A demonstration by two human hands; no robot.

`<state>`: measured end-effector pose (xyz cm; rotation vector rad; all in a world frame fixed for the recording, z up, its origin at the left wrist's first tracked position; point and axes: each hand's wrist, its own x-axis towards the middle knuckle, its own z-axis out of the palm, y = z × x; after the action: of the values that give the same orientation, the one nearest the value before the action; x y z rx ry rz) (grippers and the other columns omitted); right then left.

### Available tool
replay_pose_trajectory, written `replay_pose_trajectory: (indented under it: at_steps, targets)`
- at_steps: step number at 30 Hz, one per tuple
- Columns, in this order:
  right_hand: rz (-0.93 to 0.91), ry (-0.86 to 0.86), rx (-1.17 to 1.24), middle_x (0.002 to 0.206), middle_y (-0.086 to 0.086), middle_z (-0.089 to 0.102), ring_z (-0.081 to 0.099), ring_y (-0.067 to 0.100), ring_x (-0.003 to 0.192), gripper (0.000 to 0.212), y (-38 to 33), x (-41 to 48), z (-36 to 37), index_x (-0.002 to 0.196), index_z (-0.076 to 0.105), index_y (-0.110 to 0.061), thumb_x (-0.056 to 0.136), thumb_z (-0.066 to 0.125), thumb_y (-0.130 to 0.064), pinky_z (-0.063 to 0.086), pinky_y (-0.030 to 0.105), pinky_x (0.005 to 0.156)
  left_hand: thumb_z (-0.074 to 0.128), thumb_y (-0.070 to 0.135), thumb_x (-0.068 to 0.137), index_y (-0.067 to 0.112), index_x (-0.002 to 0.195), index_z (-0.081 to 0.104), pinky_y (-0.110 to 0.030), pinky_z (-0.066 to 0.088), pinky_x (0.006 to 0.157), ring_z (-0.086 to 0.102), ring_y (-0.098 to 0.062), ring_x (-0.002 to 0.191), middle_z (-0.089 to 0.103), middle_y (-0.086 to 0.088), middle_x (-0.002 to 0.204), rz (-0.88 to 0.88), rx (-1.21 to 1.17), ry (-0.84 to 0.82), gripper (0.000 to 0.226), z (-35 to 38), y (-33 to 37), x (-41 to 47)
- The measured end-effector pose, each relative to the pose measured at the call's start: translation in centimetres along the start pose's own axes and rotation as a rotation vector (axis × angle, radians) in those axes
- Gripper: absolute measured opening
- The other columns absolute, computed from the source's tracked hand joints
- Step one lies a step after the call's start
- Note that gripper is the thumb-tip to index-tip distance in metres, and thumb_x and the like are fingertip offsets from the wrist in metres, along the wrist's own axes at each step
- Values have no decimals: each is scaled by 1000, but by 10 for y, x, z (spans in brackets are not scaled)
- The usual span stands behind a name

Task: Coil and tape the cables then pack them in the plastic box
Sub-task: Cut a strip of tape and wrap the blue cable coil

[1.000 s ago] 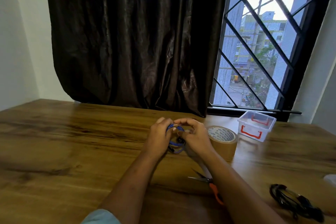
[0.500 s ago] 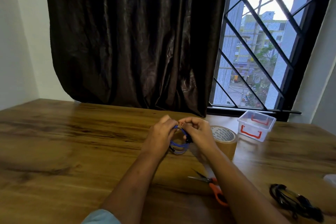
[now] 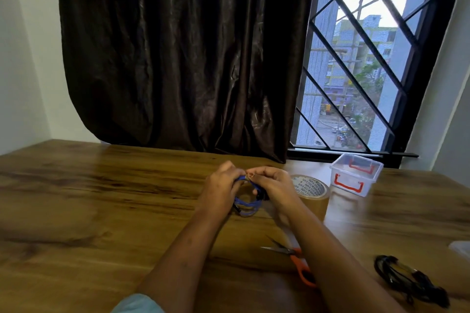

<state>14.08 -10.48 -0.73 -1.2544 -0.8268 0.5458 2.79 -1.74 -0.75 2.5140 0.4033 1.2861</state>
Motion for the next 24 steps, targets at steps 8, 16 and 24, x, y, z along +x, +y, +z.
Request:
replay_pose_trajectory:
  at_steps: [8, 16, 24]
  targets:
    - [114, -33, 71, 75, 9, 68, 59, 14, 59, 11, -2, -3, 3, 78, 73, -13, 83, 66, -5, 48, 20, 50, 65, -2, 79, 15, 110, 67, -8, 37, 68, 51, -8, 79, 50, 5, 91, -81, -57, 56, 36, -2, 0, 1]
    - [214, -165, 122, 97, 17, 71, 65, 19, 80, 17, -4, -5, 4, 99, 72, -8, 90, 58, -6, 51, 20, 59, 66, -4, 75, 14, 98, 65, -10, 43, 68, 52, -8, 82, 55, 3, 96, -93, -97, 77, 30, -2, -4, 1]
    - [110, -40, 86, 84, 7, 74, 65, 7, 58, 26, -5, -5, 3, 106, 65, -12, 84, 64, 1, 49, 18, 48, 68, -3, 71, 16, 100, 62, -28, 49, 78, 57, -12, 91, 60, 0, 102, -70, -55, 42, 36, 4, -11, 2]
